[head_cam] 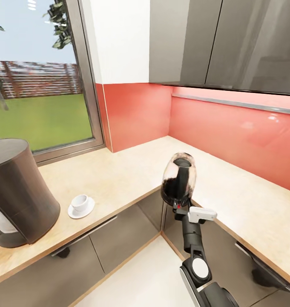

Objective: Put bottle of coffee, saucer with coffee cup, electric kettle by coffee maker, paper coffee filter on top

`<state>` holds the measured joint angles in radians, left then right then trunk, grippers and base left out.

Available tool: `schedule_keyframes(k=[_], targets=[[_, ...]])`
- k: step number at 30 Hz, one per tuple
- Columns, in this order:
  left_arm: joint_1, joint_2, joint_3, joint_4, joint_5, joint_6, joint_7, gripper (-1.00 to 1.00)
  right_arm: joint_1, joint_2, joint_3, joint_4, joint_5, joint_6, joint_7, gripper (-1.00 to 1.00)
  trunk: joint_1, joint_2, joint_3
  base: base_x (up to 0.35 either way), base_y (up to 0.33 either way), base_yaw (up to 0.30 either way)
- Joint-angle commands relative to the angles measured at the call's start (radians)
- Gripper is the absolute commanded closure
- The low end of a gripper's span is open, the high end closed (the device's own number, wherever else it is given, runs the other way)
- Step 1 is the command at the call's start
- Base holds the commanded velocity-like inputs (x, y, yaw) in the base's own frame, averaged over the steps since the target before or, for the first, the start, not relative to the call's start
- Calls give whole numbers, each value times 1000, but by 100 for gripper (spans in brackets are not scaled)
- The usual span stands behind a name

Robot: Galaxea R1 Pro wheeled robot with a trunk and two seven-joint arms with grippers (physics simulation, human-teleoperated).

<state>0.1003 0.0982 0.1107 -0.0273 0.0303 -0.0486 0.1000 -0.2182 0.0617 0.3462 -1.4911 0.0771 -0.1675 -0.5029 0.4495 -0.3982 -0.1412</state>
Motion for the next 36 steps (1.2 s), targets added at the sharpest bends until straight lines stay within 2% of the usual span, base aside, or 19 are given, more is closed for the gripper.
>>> schedule_keyframes(k=[1, 8, 36], targets=[[0, 0, 6, -2, 3, -2, 0, -100, -1, 0, 1, 1, 13, 2, -8, 100, 1, -2, -2, 5, -12, 1], [0, 0, 10, -2, 3, -3, 0, -100, -1, 0, 2, 2, 13, 2, -8, 100, 1, -2, -2, 1, -2, 70], [1, 2, 6, 0, 2, 5, 0, -100, -1, 0, 1, 2, 15, 2, -8, 100, 1, -2, -2, 0, 0, 274]])
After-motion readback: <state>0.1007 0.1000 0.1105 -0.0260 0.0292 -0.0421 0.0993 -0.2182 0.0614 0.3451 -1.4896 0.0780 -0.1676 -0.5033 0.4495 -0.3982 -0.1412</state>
